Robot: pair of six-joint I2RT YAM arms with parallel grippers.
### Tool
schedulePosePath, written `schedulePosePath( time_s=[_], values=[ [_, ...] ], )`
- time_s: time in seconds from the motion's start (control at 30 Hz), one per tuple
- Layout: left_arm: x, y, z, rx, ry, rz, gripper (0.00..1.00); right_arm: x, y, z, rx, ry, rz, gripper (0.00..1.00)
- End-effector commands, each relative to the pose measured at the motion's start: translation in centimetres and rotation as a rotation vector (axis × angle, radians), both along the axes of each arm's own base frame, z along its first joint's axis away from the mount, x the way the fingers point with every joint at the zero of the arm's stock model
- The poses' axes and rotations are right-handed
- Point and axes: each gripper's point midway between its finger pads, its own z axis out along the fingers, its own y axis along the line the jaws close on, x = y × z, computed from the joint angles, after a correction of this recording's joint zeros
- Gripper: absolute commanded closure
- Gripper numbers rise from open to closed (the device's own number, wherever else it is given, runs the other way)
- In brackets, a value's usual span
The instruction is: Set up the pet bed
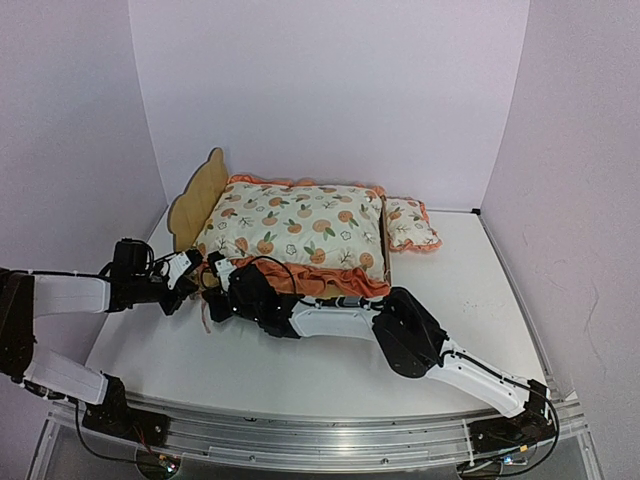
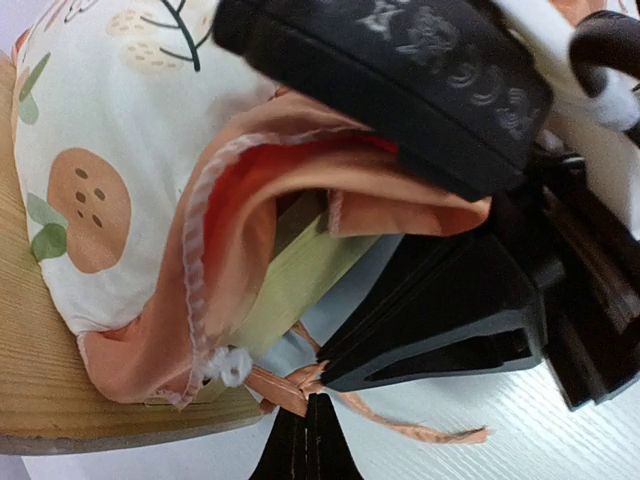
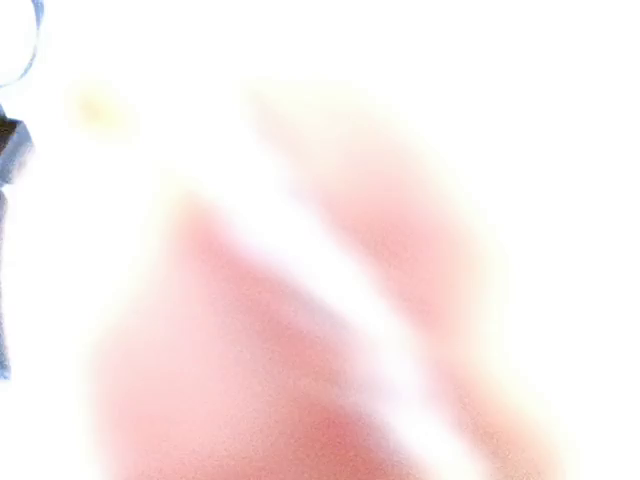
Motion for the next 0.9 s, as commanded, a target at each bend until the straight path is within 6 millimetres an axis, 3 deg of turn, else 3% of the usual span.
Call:
schedulePosePath(
  time_s=[0.0, 0.23, 0.4, 0.67, 0.87],
  values=[
    [-1.2, -1.2, 1.5, -0.066, 0.021, -0.060, 1.00, 1.9, -0.1, 0.8, 0.018, -0.056, -0.019, 1.00],
    [-2.1, -1.6, 0.7, -0.055, 0.096, -0.104, 1.00, 1.5, -0.1, 0.2, -0.008, -0.051, 0.010, 1.00],
    [-2.0, -1.8, 1.0, -0.068, 0.102, -0.113, 1.00, -0.5, 0.5, 0.1, -0.017, -0.071, 0.136, 1.00],
    [-2.3, -1.6, 0.3, -0.041, 0.140, -0.119, 1.00, -2.1, 1.3, 1.4, 0.064, -0.059, 0.228, 1.00],
    [-2.2, -0.7, -0.5, 0.029, 0.125, -0.109, 0.96, -1.7, 1.0, 0.9, 0.070, -0.058, 0.202, 1.00]
  ],
)
